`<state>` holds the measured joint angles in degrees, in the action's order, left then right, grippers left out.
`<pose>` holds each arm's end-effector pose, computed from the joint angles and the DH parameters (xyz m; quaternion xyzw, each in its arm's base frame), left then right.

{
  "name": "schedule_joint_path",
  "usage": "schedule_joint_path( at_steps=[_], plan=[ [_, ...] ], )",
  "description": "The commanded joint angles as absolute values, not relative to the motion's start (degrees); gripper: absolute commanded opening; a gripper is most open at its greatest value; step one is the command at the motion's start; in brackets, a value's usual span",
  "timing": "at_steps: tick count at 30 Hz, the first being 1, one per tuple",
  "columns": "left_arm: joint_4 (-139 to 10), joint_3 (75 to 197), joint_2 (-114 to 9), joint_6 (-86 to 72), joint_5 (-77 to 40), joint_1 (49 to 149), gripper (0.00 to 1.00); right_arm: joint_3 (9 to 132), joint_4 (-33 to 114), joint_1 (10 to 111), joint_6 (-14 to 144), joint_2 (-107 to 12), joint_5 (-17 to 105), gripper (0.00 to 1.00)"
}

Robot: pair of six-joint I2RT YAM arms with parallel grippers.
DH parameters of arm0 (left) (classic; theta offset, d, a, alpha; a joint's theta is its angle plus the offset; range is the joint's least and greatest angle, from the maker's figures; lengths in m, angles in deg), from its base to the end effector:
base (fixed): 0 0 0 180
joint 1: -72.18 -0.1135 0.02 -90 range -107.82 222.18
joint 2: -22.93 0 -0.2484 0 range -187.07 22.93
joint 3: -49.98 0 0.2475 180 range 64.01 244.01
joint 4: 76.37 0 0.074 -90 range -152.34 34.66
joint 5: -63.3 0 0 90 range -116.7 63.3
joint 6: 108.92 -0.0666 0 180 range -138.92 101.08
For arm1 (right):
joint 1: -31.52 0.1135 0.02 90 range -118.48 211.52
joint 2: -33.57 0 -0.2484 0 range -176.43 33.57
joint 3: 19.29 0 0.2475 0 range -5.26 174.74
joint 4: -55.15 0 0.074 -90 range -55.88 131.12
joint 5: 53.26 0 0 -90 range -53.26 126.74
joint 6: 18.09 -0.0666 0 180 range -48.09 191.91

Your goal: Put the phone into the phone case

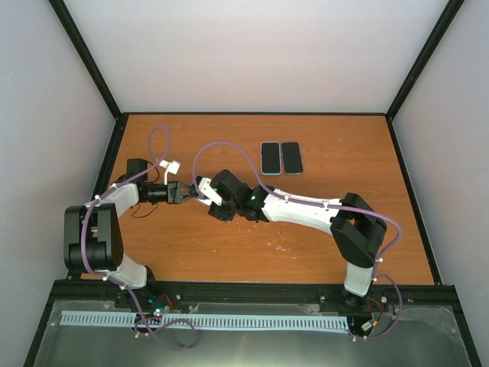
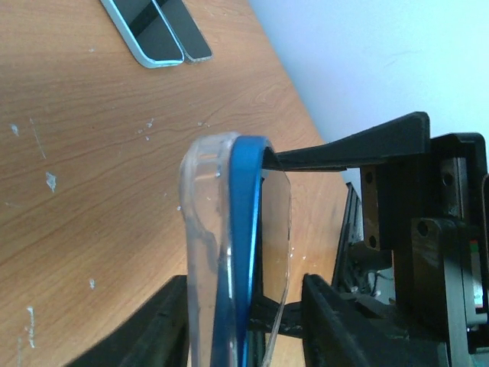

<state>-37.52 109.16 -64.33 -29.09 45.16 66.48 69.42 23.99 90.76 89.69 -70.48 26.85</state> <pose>0.2686 -0.0368 0.1580 0.1482 0.7882 -0.5471 0.2397 0.2221 0.3508 0.1877 -0.5512 0.7440 0.0558 0.3736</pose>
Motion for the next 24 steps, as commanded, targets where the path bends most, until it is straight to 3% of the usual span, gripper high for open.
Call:
schedule_joint_path(
  at_steps=[1, 7, 11, 14, 18, 24],
  plan=[
    [-36.48, 110.73, -64.97, -31.21, 46.53, 66.73, 0.35, 72.34, 26.01, 90.96, 89.63, -67.86, 26.12, 0.45],
    [-35.29, 112.01, -63.9, -32.91, 47.35, 66.68, 0.1, 72.17, 25.82, 90.93, 90.23, -67.43, 25.5, 0.49],
    [-35.03, 112.11, -61.96, -34.55, 45.94, 66.73, 0.01, 72.58, 23.6, 90.85, 90.68, -67.05, 26.44, 0.67],
    [-34.75, 112.07, -59.99, -36.01, 43.91, 66.73, 0.01, 75.59, 18.47, 90.28, 91.02, -67.51, 28.09, 0.82],
    [-33.64, 112.06, -57.5, -38.7, 42.81, 66.73, 0.01, 78.31, 12.44, 86.56, 90.99, -65.22, 39.7, 0.99],
    [-29.2, 113.16, -54.24, -44.9, 42.89, 66.77, 0.01, 78.49, 9.28, 81.36, 93.16, -60.91, 54.06, 1.0]
  ],
)
